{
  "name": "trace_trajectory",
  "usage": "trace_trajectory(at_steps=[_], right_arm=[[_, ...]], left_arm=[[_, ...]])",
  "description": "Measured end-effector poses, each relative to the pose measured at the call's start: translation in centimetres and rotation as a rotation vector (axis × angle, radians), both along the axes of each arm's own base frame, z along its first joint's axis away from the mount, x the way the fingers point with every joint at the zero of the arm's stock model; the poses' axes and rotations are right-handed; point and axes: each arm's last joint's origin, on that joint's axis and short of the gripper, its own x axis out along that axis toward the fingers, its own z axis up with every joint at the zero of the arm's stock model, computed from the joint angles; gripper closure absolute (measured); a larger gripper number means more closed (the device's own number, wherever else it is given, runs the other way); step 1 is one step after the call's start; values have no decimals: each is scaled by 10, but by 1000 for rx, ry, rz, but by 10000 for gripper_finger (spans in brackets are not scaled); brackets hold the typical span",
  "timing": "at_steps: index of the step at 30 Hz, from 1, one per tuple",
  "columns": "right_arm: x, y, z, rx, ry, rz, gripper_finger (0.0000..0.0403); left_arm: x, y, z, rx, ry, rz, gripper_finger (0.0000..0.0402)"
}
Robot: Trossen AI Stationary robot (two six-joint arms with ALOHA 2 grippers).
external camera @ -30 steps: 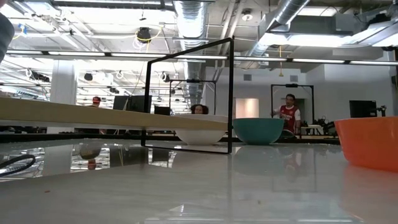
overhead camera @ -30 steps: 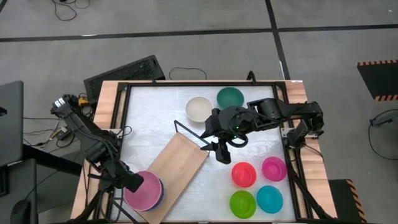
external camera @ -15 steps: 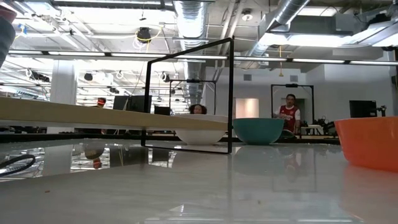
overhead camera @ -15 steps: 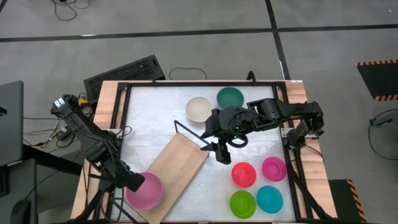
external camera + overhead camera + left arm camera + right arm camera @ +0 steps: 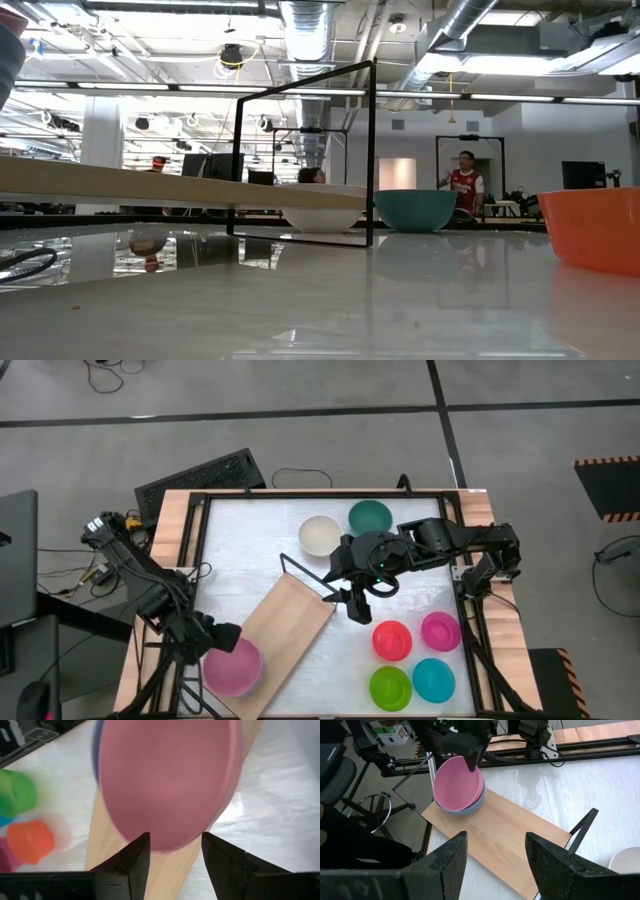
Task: Place and stack bowls onto a shelf
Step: Stack the big pink bowl on the big blue bowl on the shelf
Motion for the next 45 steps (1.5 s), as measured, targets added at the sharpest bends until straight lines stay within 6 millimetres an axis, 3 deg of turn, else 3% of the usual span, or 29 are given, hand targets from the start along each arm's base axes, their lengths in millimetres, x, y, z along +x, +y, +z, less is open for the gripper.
trace_trajectory(at_steps=[6,13,20,25,29,36,40,45], right_arm=[[-1,3,0,1,0,8,178],[-1,5,0,2,0,16,178],[-1,4,0,-3,-1,17,178],[-2,4,-1,-7,9,18,178],[-4,4,-3,-16,43,21,178],[-4,3,-4,-17,49,16,178],[-4,1,-4,-22,48,15,178],[-4,1,-4,-38,44,26,178]], left_arm=[[-1,5,9,59,-49,84,238],[3,9,20,55,-171,370,238],[4,0,39,-224,-231,680,246],[4,-1,56,-472,-309,1014,254],[1,-2,69,-734,-215,1239,261],[-7,-10,81,-1022,32,1337,267],[-14,-19,76,-1067,113,1386,267],[-25,-34,56,-1073,173,1416,268]])
